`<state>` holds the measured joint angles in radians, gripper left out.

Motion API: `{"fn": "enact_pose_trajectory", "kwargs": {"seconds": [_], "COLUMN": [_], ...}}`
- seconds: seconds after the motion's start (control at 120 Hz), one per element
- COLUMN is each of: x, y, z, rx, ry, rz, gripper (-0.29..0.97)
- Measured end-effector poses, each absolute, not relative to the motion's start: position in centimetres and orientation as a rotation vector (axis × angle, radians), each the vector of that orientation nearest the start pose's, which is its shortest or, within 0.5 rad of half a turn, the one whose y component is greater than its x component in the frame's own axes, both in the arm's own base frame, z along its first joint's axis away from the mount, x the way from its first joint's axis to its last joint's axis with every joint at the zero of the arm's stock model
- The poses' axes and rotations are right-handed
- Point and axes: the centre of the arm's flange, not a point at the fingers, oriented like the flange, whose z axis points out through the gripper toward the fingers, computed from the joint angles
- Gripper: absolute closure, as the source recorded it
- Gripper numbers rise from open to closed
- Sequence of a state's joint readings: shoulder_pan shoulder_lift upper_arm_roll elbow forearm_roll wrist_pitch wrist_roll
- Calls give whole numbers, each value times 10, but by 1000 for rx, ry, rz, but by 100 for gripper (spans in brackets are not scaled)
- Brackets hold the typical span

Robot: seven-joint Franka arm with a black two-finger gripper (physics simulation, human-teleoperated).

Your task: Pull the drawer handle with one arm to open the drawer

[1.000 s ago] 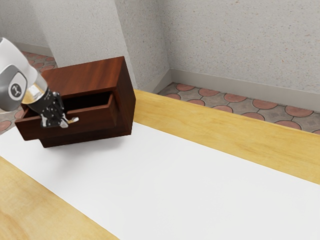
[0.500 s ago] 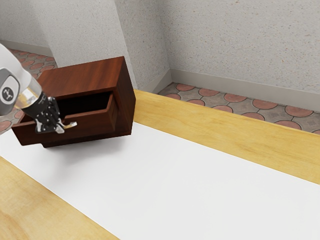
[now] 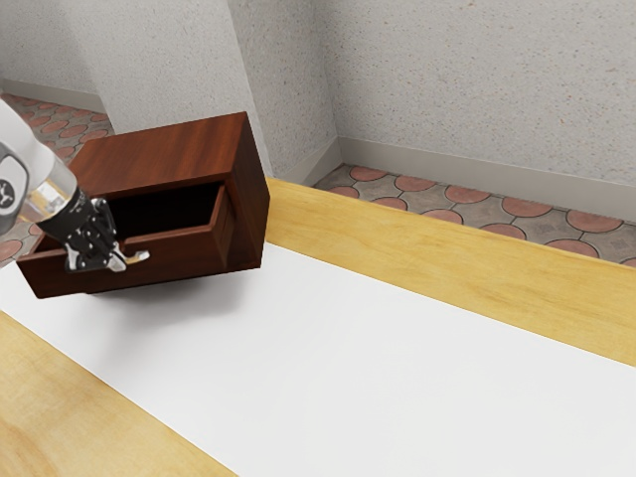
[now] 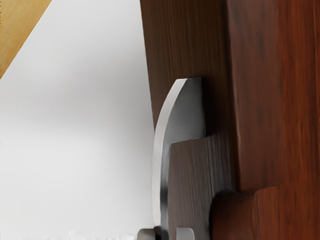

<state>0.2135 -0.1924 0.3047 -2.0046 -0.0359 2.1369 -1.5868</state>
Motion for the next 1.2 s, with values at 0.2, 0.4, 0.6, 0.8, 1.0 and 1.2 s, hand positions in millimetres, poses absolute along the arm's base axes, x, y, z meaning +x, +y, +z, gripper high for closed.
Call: {"fn": "enact_pose_trajectory", "kwargs": {"seconds": [0.2, 0.4, 0.6, 0.8, 1.0, 1.2], "x": [452, 444, 436, 430, 427, 423], "y": [266, 262, 258, 255, 251, 248], "z": [569, 570, 571, 569, 571, 569], "rx": [1412, 1411, 1411, 1412, 1416, 1422], "ry": [2511, 2503, 2495, 2491, 2481, 2480], "rz": [319, 315, 318, 315, 317, 312], "gripper": [79, 79, 79, 79, 79, 79]}}
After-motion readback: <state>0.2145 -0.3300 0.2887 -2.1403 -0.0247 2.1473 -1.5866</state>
